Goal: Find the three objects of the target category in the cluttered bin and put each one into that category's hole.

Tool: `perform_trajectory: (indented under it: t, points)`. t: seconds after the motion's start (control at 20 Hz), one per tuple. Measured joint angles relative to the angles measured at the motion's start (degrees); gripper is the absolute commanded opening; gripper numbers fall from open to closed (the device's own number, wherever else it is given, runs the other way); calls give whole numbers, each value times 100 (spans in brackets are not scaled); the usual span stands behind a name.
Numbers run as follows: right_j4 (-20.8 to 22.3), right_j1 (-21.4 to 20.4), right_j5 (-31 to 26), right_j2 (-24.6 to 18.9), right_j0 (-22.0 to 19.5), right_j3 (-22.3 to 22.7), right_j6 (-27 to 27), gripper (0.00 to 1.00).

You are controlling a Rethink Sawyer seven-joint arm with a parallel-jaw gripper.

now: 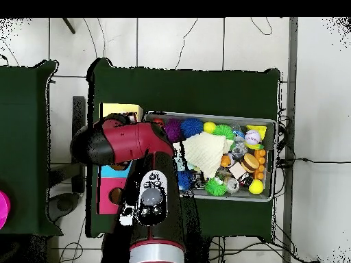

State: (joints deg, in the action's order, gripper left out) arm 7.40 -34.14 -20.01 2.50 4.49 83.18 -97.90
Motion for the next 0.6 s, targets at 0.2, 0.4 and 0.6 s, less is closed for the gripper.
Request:
perform_trajectory:
  t: [0.2,0.4,0.6]
  points:
    - [-48,49,0,5,-3,0,0,0]
    - [-163,155,0,2,-26,-1,0,0]
    - [-261,243,1,-5,-68,-1,0,0]
